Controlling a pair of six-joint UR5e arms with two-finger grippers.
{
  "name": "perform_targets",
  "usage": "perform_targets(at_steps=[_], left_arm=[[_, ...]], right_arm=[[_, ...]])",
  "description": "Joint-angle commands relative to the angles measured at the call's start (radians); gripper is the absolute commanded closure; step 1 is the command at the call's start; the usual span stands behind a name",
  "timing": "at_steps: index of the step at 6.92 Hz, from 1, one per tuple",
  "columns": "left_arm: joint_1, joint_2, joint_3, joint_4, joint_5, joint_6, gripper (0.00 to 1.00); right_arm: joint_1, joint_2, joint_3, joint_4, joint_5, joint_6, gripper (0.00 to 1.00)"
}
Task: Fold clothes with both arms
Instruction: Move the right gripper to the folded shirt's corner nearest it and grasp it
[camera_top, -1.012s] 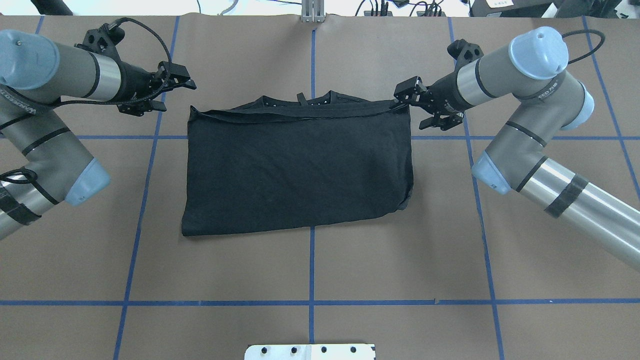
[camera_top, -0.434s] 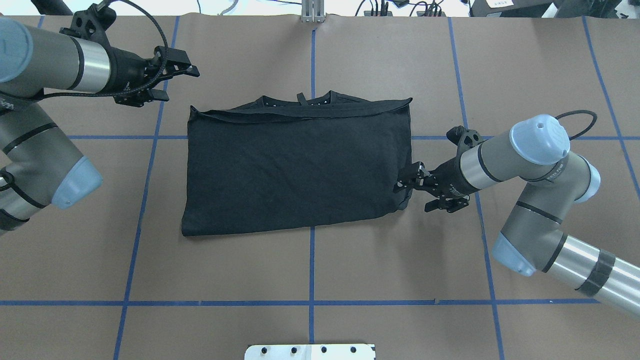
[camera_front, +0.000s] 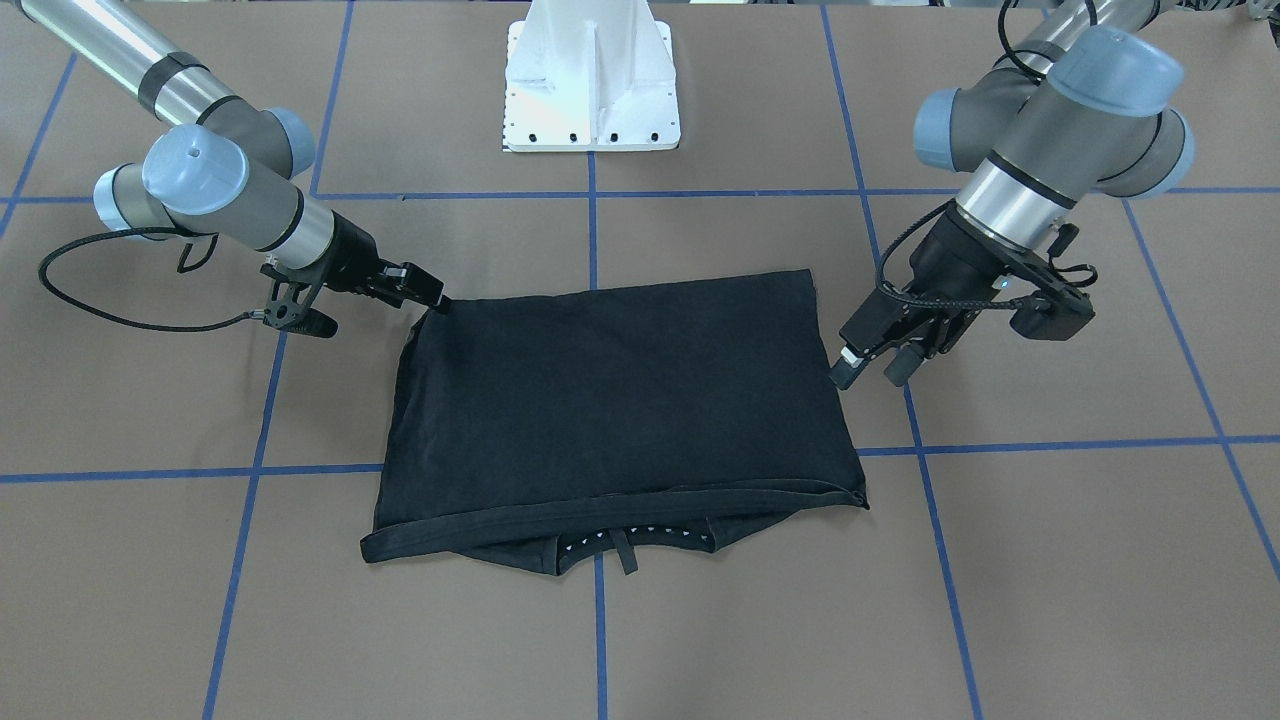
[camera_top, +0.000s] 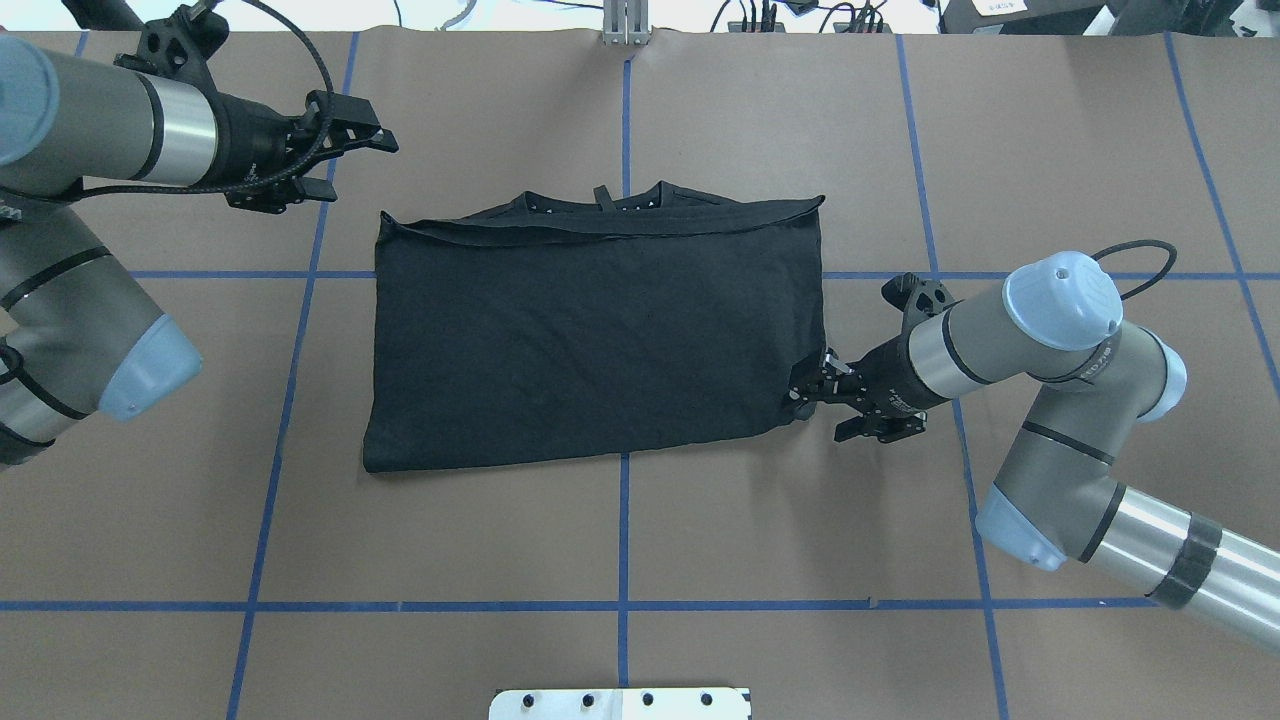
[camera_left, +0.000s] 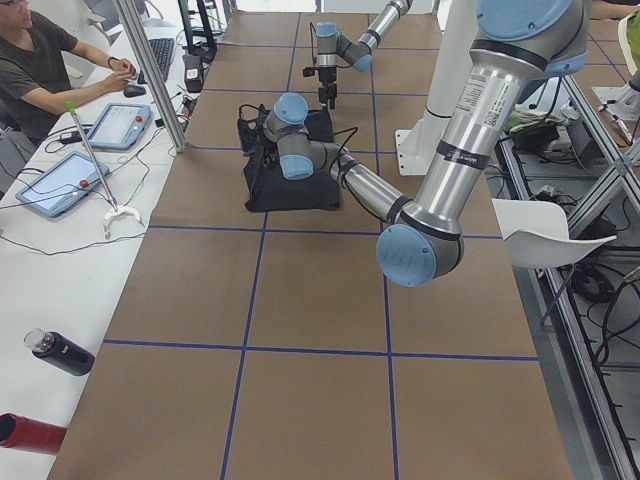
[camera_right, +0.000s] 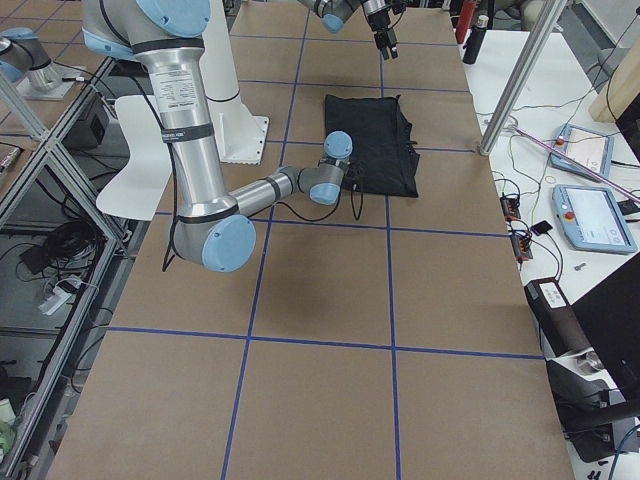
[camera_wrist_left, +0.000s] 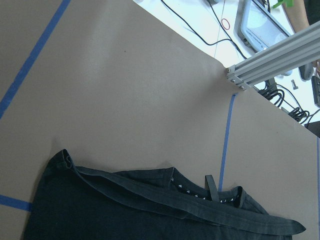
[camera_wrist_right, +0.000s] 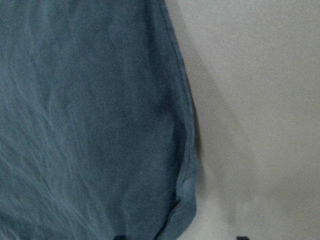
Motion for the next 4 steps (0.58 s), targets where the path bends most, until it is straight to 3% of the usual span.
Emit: perform_targets(at_steps=[1, 4], left_arm=[[0.003, 0.013, 0.005, 0.0, 0.002, 0.0, 0.0], [0.003, 0.015, 0.011, -0.001, 0.002, 0.0, 0.01]], right_arm=[[-0.02, 0.007, -0.004, 0.0, -0.022, 0.002, 1.0], [-0.003, -0.005, 0.042, 0.003, 0.01, -0.002, 1.0]])
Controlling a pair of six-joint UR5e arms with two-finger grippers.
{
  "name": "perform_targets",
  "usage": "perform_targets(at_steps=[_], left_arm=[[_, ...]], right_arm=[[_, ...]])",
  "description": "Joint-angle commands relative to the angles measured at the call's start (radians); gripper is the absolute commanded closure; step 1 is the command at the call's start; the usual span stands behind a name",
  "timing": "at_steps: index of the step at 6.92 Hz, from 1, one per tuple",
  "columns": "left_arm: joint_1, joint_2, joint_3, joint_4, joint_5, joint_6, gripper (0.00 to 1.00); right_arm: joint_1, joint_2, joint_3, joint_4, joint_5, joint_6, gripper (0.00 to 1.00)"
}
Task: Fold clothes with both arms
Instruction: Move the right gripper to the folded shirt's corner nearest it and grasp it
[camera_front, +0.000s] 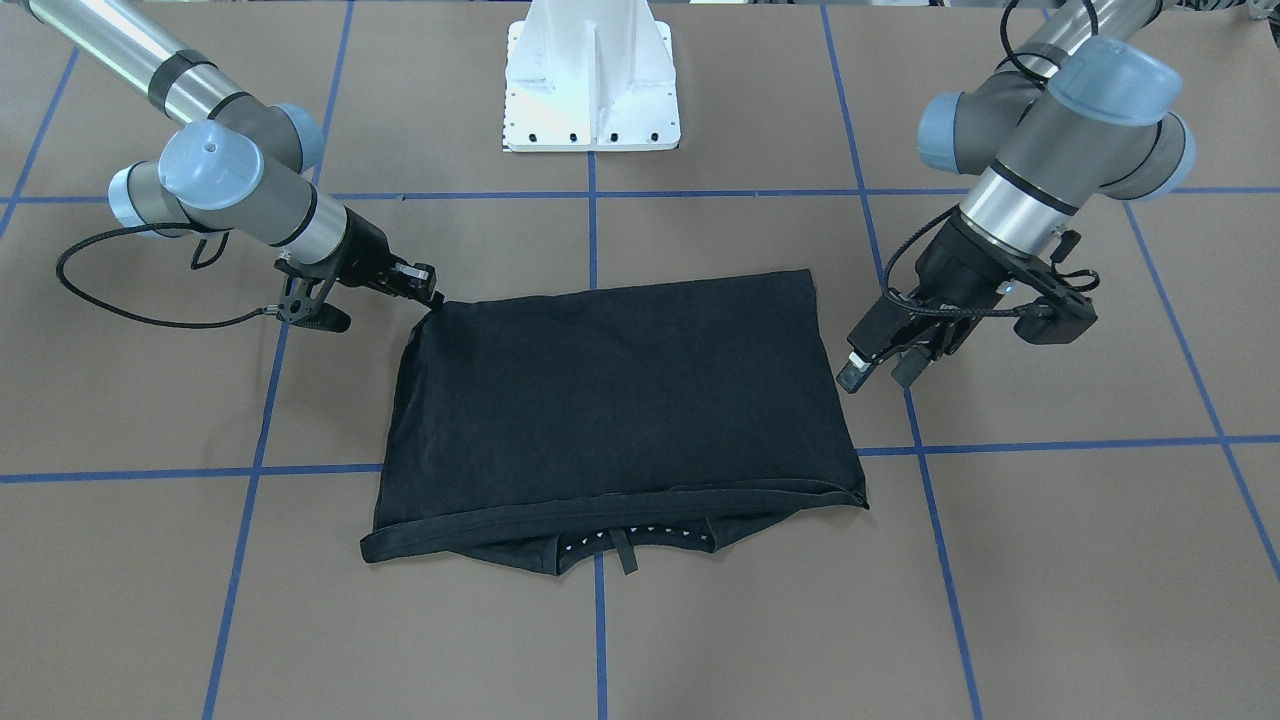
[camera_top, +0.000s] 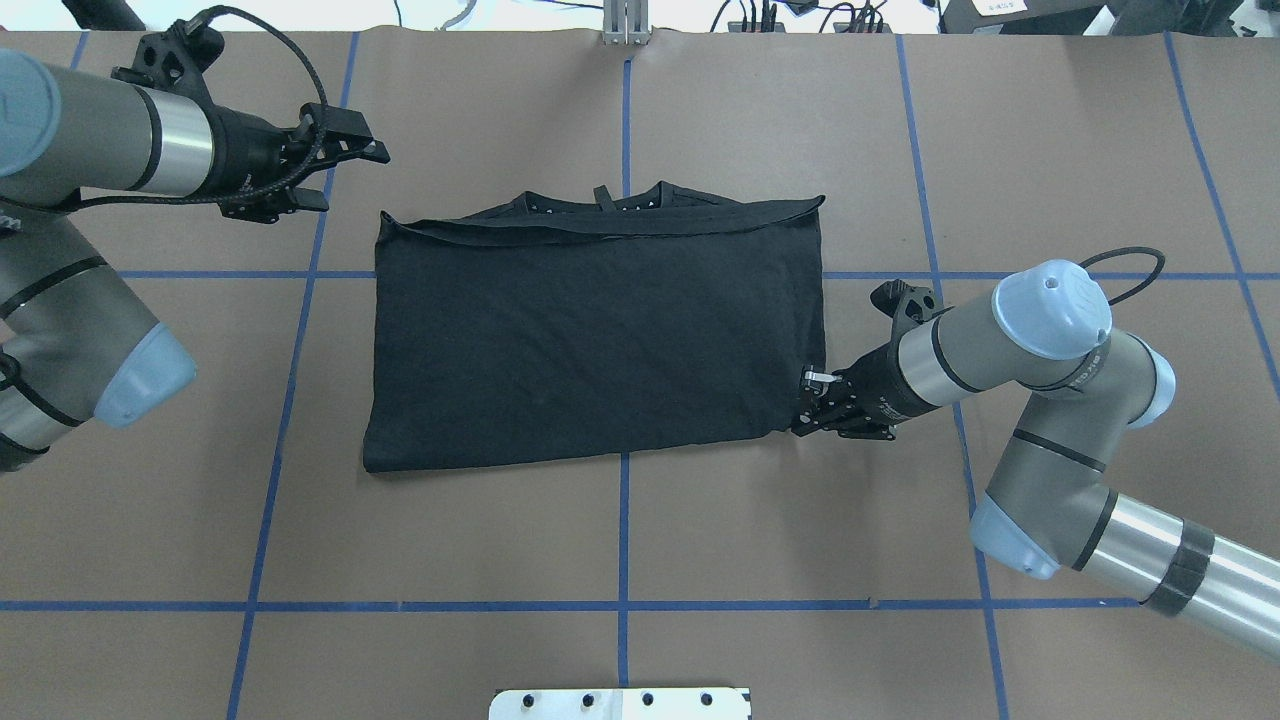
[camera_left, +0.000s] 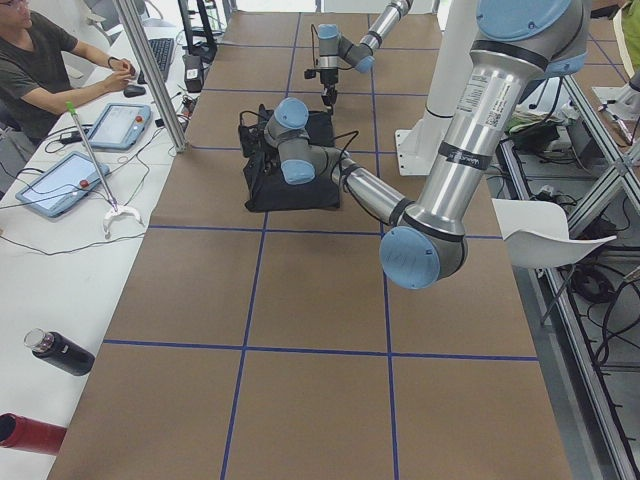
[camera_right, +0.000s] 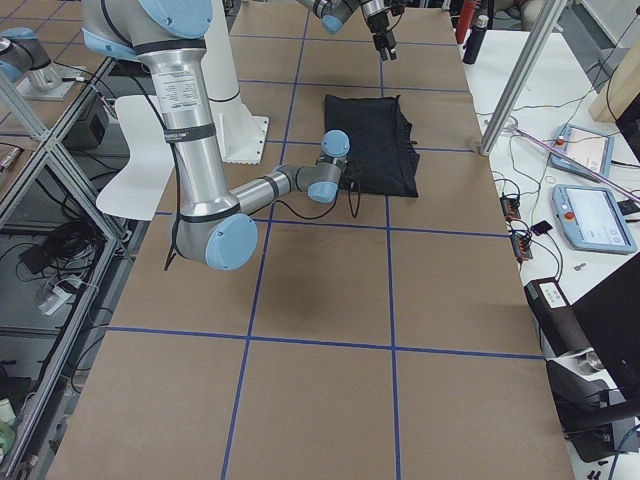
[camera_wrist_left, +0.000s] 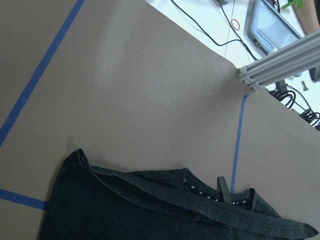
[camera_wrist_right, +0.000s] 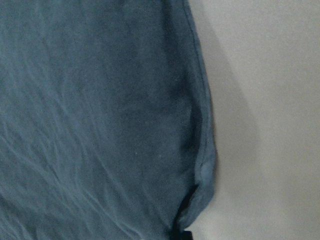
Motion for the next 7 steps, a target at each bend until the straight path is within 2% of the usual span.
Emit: perform_targets(at_steps=[1, 4, 6, 7], left_arm=[[-0.001, 0.002, 0.005, 0.0, -0.001, 0.0, 0.01], [-0.001, 0.013, 0.0, 0.0, -0.003, 0.0, 0.01], [-0.001, 0.036, -0.007, 0.0, -0.003, 0.009, 0.01], [-0.001, 0.042, -0.009, 0.0, -0.003, 0.011, 0.01]], right_arm=[[0.013, -0.018, 0.064, 0.002, 0.039, -0.001, 1.0], [-0.029, -0.164, 0.24, 0.009, 0.061, -0.008, 1.0], [-0.169, -0.271, 0.401, 0.009, 0.06, -0.005, 1.0], [-0.256, -0.281, 0.435, 0.011, 0.06, -0.004, 1.0]])
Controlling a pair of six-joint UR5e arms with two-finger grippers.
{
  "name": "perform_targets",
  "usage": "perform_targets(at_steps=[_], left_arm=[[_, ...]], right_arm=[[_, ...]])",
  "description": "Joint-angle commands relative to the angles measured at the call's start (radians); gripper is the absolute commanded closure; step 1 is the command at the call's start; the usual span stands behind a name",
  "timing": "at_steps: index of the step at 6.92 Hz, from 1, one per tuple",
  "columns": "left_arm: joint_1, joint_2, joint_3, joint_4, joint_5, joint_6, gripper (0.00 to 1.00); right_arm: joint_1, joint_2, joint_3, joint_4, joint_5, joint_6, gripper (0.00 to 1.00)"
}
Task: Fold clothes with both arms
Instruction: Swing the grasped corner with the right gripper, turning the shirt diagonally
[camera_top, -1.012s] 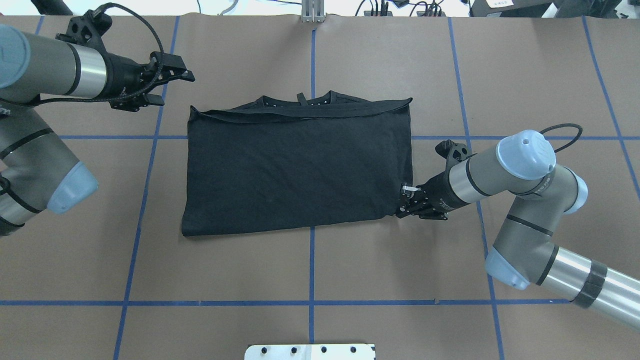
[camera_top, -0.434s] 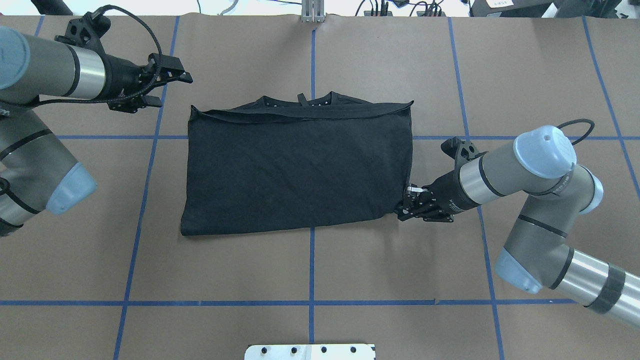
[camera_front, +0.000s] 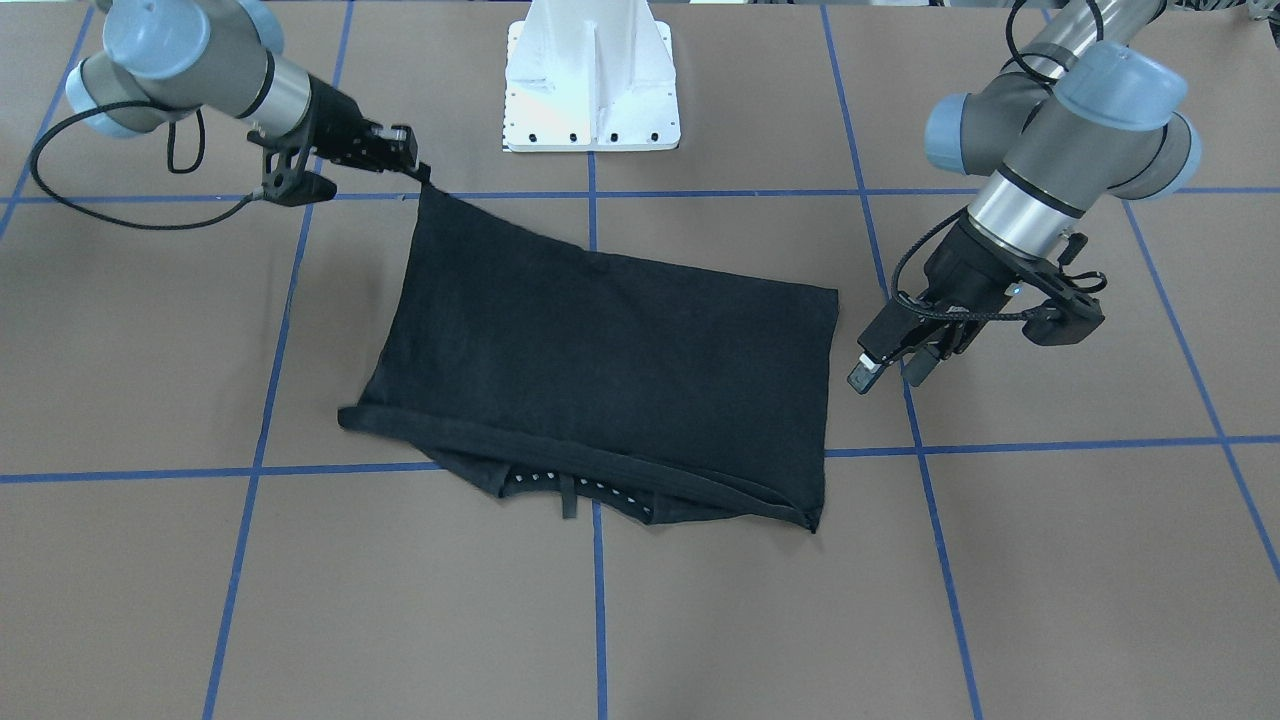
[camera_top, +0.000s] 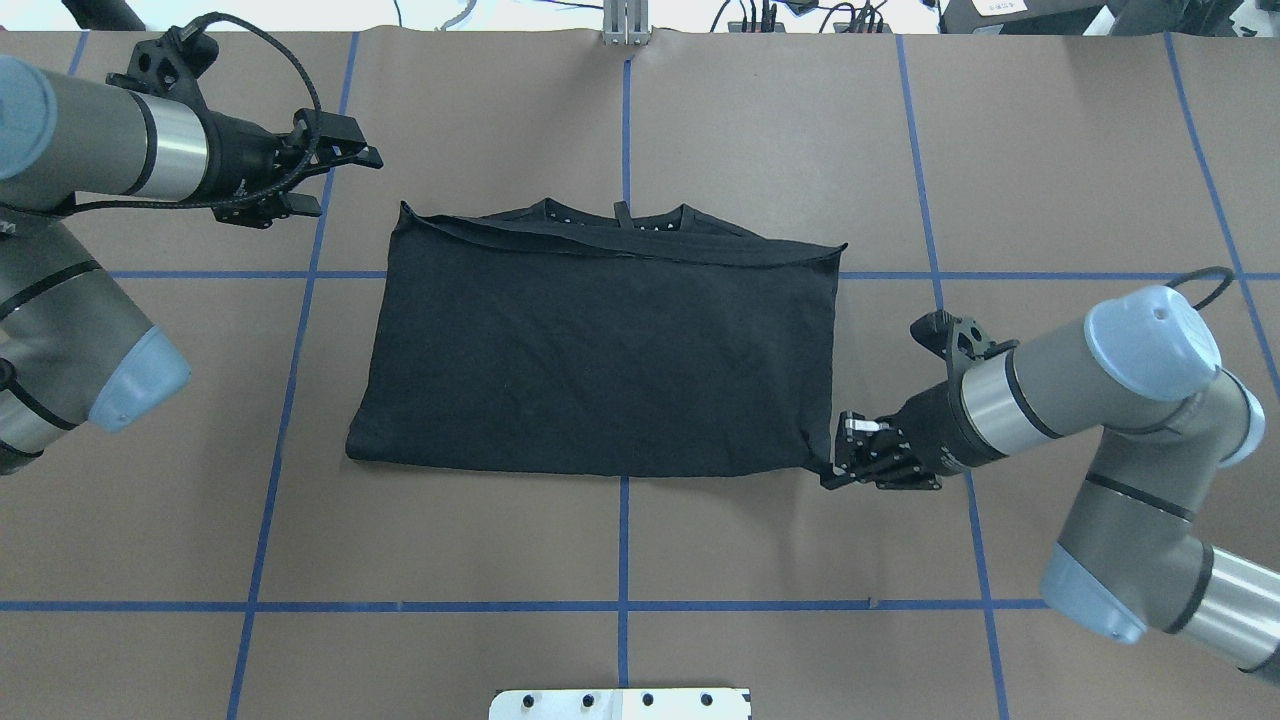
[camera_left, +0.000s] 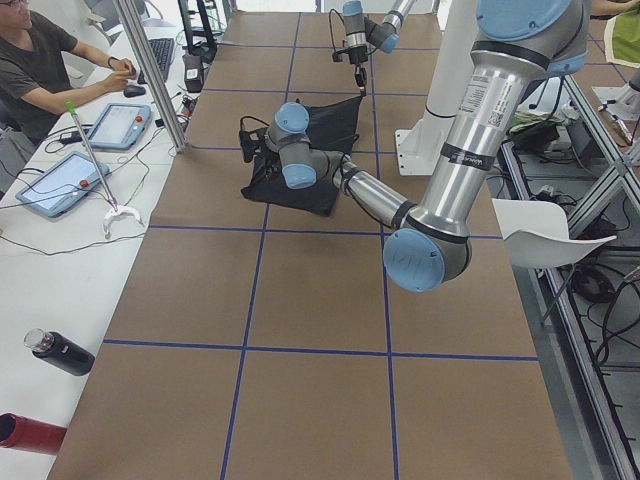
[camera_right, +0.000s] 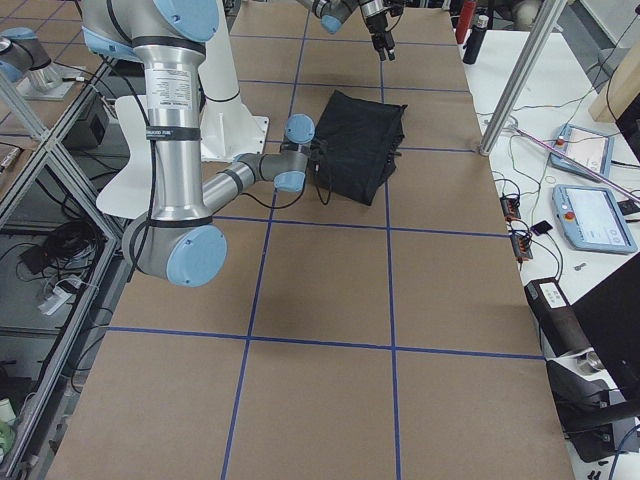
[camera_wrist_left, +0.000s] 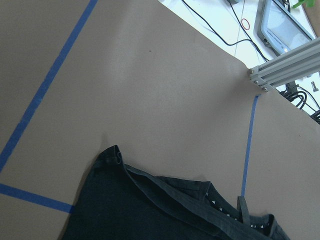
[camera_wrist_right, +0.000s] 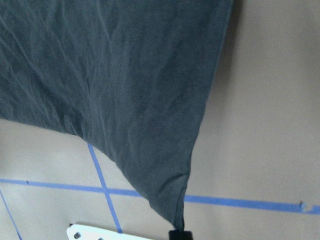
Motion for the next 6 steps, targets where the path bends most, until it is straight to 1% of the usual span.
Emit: perform_targets(at_steps=[1, 2, 3, 4, 5, 6], left_arm=[[0.0, 0.013, -0.003, 0.0, 0.0, 0.004, 0.01], [0.002, 0.026, -0.003, 0.0, 0.0, 0.004, 0.01], [0.002, 0.027, 0.003, -0.001, -0.002, 0.004, 0.01], [0.002, 0.027, 0.009, -0.003, -0.008, 0.006, 0.01], [0.003, 0.026, 0.007, -0.001, -0.012, 0.004, 0.01], [0.012, 0.024, -0.009, -0.001, -0.021, 0.001, 0.01]], right_arm=[[-0.196, -0.028, 0.08, 0.001, -0.001, 0.007, 1.0], [-0.266, -0.027, 0.08, 0.001, -0.004, 0.008, 1.0], [-0.288, -0.026, 0.082, 0.003, 0.005, 0.008, 0.91], [-0.293, -0.018, 0.079, 0.003, 0.005, 0.008, 0.01], [-0.253, -0.012, 0.073, 0.003, 0.008, 0.008, 0.0], [-0.175, -0.002, 0.071, 0.003, 0.034, 0.007, 0.0]])
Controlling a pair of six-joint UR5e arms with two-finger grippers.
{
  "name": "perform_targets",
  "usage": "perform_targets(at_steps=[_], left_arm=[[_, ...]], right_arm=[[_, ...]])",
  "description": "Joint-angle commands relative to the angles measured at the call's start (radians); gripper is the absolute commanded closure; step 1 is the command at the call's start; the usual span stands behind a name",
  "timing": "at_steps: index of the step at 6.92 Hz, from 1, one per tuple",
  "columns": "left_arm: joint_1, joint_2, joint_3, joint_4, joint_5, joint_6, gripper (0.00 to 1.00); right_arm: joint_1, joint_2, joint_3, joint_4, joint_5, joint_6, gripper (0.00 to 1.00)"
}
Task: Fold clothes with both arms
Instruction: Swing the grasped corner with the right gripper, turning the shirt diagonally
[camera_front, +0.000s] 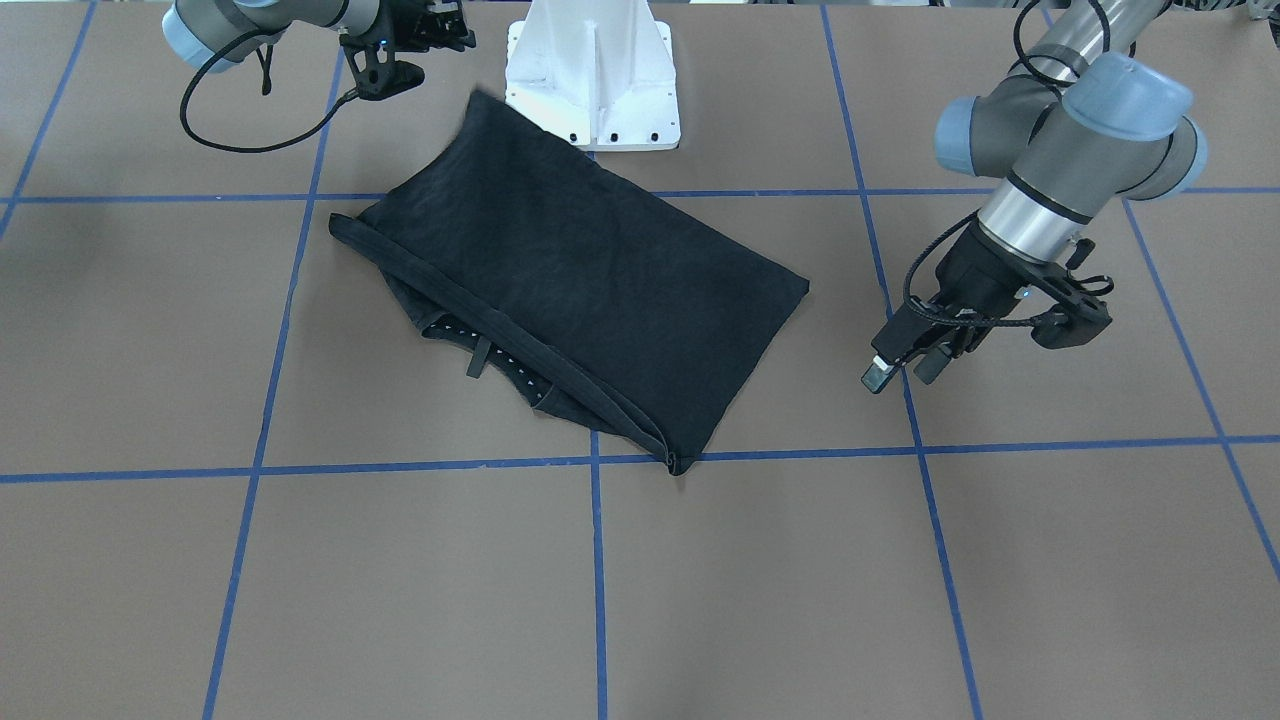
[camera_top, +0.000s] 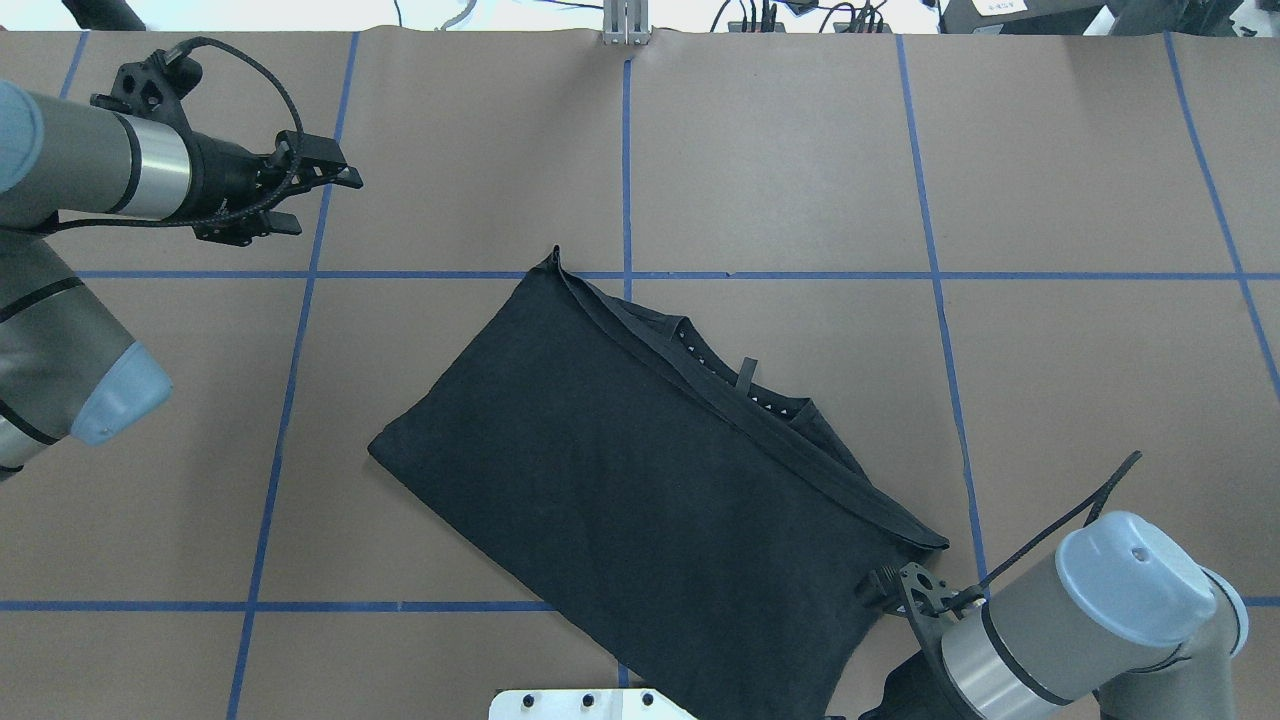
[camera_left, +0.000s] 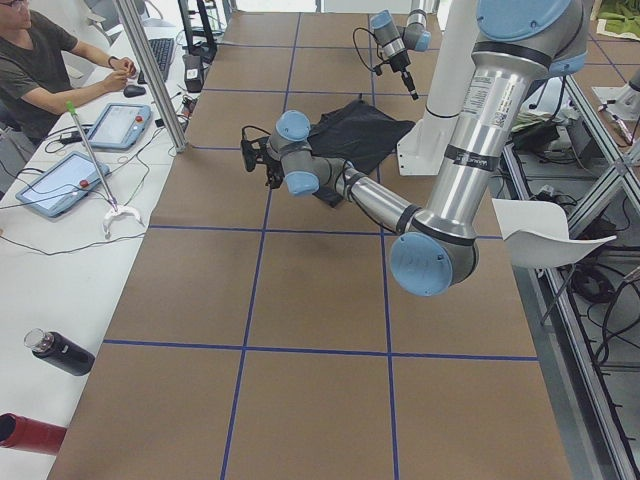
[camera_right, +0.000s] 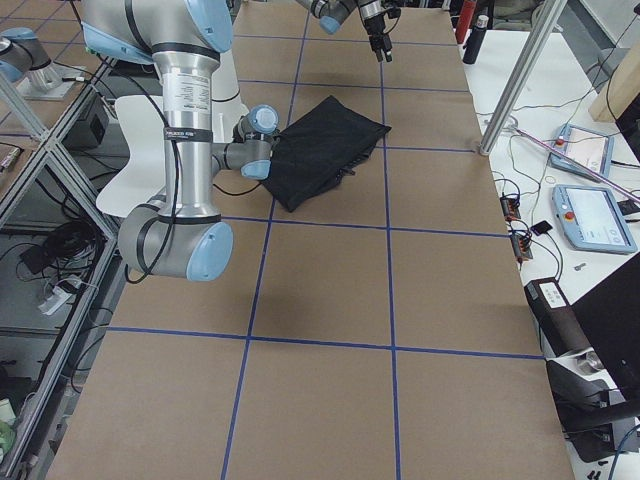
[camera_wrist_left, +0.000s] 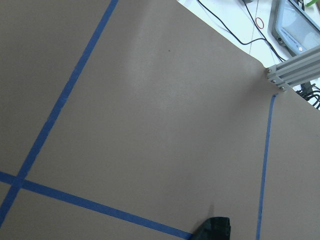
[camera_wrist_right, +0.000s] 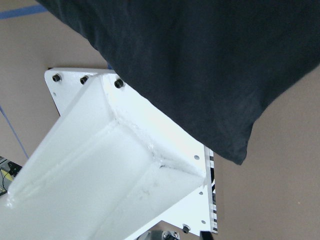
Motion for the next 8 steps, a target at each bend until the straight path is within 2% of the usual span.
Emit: perform_targets(at_steps=[1, 3, 4, 6, 8], left_arm=[[0.01, 0.02, -0.043, -0.001, -0.058, -0.009, 0.01], [0.071, 0.131, -0.151, -0.004, -0.074, -0.024, 0.01], [0.129, 0.152, -0.154, -0.018, -0.057, -0.12, 0.01], [0.283, 0.17, -0.144, -0.017, 0.094, -0.199, 0.01], [0.363, 0.184, -0.118, -0.014, 0.145, -0.257, 0.01]], right_arm=[[0.18, 0.02, -0.005, 0.0, 0.104, -0.003, 0.0], [0.356, 0.132, -0.064, -0.001, 0.117, -0.007, 0.0], [0.414, 0.16, -0.097, -0.003, 0.106, -0.01, 0.0], [0.433, 0.171, -0.106, -0.001, -0.001, -0.014, 0.0], [0.433, 0.174, -0.111, -0.001, -0.043, -0.014, 0.0]])
